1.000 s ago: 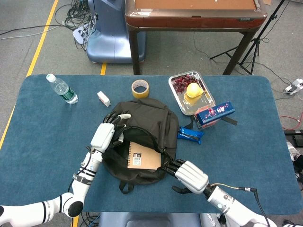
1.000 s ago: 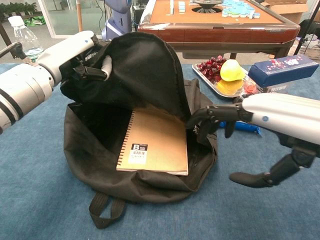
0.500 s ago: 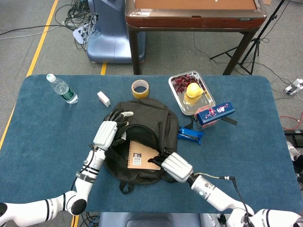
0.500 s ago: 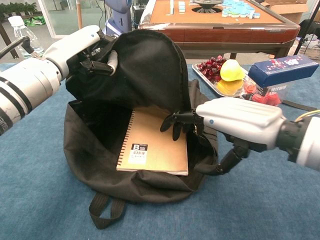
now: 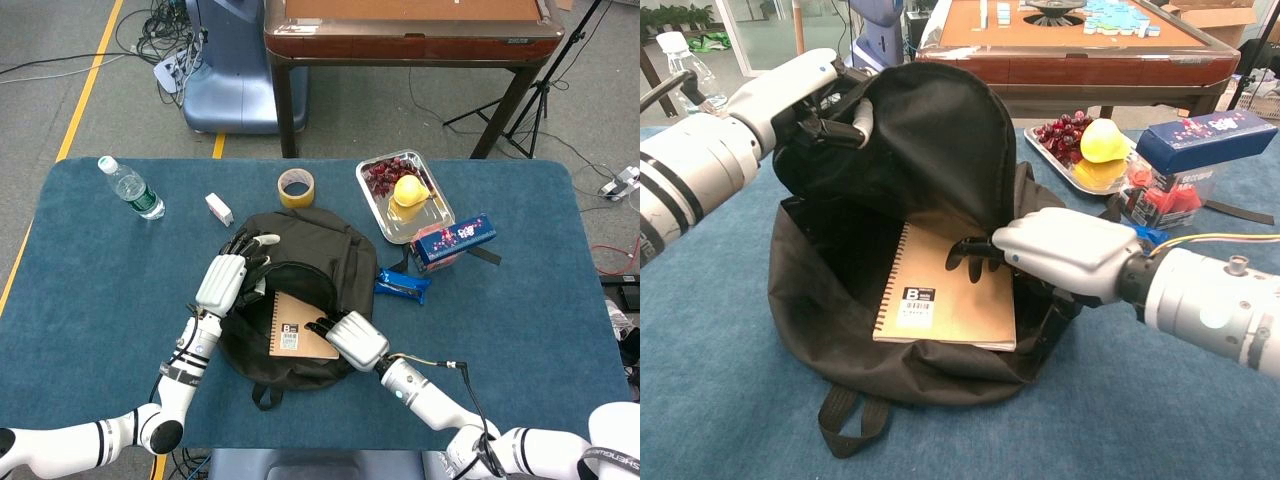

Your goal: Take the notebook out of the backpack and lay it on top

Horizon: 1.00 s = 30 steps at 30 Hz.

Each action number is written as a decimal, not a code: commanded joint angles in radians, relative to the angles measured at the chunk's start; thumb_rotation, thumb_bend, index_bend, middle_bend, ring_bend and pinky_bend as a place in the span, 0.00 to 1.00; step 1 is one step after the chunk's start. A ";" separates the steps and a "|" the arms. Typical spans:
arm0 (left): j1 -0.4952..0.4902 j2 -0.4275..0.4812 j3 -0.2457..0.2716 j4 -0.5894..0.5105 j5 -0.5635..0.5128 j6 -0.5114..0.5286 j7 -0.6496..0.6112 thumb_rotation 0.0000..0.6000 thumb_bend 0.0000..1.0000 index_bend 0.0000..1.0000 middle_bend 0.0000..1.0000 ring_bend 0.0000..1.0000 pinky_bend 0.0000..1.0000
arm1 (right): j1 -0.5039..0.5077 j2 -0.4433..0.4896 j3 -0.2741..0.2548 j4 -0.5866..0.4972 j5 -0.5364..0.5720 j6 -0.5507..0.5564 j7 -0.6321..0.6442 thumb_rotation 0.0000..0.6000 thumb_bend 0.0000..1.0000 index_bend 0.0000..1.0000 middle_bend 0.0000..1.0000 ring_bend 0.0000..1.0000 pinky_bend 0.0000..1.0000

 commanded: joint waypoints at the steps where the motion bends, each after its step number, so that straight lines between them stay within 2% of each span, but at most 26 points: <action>1: 0.000 0.001 0.002 -0.001 0.000 0.000 -0.002 1.00 0.71 0.62 0.22 0.09 0.00 | 0.008 -0.035 -0.007 0.033 0.004 0.020 -0.031 1.00 0.10 0.22 0.30 0.20 0.35; 14: 0.002 0.007 0.001 -0.001 -0.001 0.011 -0.012 1.00 0.70 0.61 0.22 0.09 0.00 | 0.048 -0.139 -0.009 0.110 0.032 0.030 -0.063 1.00 0.10 0.22 0.27 0.18 0.35; 25: -0.004 0.005 -0.003 -0.001 -0.011 0.009 -0.013 1.00 0.70 0.60 0.22 0.09 0.00 | 0.049 -0.128 -0.045 0.054 0.007 0.058 -0.047 1.00 0.10 0.22 0.27 0.18 0.35; 30: -0.006 0.002 0.001 -0.005 -0.005 0.011 -0.013 1.00 0.70 0.60 0.22 0.09 0.00 | 0.070 -0.156 -0.015 0.097 0.028 0.054 -0.071 1.00 0.11 0.22 0.27 0.18 0.35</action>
